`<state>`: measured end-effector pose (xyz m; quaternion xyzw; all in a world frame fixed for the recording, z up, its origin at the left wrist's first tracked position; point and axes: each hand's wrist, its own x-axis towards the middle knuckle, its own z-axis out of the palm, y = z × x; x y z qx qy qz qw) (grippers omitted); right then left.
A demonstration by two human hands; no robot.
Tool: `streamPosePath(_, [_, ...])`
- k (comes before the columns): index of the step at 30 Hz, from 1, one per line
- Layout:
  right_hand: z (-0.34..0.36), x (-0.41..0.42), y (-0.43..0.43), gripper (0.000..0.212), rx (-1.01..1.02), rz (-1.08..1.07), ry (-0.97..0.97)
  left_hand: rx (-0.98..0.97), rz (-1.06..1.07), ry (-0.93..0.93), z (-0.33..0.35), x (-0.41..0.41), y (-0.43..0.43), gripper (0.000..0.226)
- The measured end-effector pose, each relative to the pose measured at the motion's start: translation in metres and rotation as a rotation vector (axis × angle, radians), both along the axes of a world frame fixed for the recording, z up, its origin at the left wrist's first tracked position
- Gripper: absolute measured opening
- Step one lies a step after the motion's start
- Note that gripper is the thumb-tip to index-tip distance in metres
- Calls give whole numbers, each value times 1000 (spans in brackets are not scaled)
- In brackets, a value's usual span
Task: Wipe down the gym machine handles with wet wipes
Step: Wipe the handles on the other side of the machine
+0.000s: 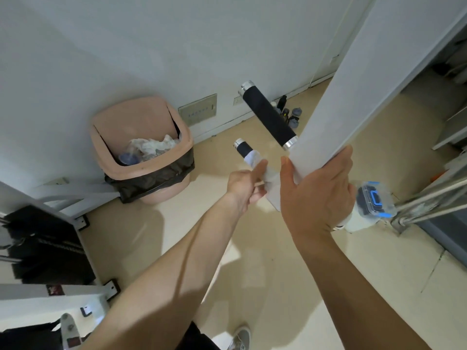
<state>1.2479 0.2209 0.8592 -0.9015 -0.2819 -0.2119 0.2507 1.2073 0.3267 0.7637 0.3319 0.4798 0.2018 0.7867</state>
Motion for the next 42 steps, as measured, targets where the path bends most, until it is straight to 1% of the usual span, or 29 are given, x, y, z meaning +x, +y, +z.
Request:
streamPosePath(1, [1, 2, 0, 92, 2, 2, 1, 29, -10, 51, -1, -6, -3, 41])
streamPosePath(2, [1, 4, 0, 92, 3, 4, 3, 52, -39, 63, -1, -10, -6, 38])
streamPosePath(4, [3, 7, -1, 92, 3, 8, 6, 57, -84, 33, 6, -9, -13, 30])
streamPosePath(5, [3, 8, -1, 92, 4, 12, 3, 48, -76, 29, 11, -6, -14, 28])
streamPosePath(7, [3, 9, -2, 92, -1, 21, 1, 45, -49, 59, 18, 1, -15, 35])
streamPosePath(8, [3, 8, -3, 92, -2, 28, 4, 67, -29, 81, 19, 3, -15, 33])
streamPosePath(11, [2, 5, -4, 93, 13, 42, 6, 161, 4, 131, 14, -1, -11, 29])
streamPosePath(15, [2, 1, -5, 92, 23, 59, 14, 312, -22, 169, 17, -16, -9, 34])
streamPosePath(17, [2, -1, -7, 92, 18, 64, 17, 421, -43, 224, 27, -23, -9, 38])
streamPosePath(19, [1, -1, -7, 91, 23, 74, 34, 520, -53, 259, 42, -31, -8, 36])
streamPosePath(21, [2, -2, -8, 88, 44, 98, 59, 584, -30, 220, 61, -41, -6, 31])
streamPosePath(23, [6, -6, -12, 86, 112, 146, 107, 602, 58, 111, 87, -51, -3, 29])
streamPosePath(24, [9, -9, -15, 86, 180, 184, 146, 616, 117, 81, 99, -56, 0, 26])
streamPosePath(26, [16, -19, -25, 82, 366, 271, 175, 656, 201, 89, 125, -65, 7, 20])
streamPosePath(28, [22, -33, -34, 67, 517, 386, 50, 685, 186, 100, 145, -70, 12, 19])
streamPosePath(29, [25, -41, -35, 57, 549, 499, -24, 693, 149, 104, 153, -71, 13, 21])
streamPosePath(30, [29, -50, -33, 48, 546, 634, -59, 701, 115, 106, 159, -72, 13, 24])
streamPosePath(31, [33, -58, -27, 47, 512, 747, -41, 712, 93, 103, 165, -73, 11, 28])
streamPosePath(32, [39, -66, -18, 51, 469, 815, 30, 725, 92, 95, 169, -74, 10, 31])
streamPosePath(34, [55, -76, 6, 65, 395, 818, 271, 728, 138, 71, 172, -77, 13, 34])
streamPosePath(36, [67, -76, 31, 70, 254, 790, 488, 699, 182, 70, 174, -83, 19, 34])
streamPosePath(37, [71, -73, 43, 71, 167, 777, 529, 675, 192, 82, 174, -86, 21, 31])
streamPosePath(39, [74, -66, 60, 74, 50, 763, 537, 608, 207, 74, 172, -94, 27, 27])
streamPosePath(41, [76, -62, 70, 70, 21, 726, 518, 544, 186, 5, 171, -100, 32, 33])
streamPosePath(42, [76, -61, 73, 65, 15, 706, 487, 524, 168, -22, 171, -101, 33, 32])
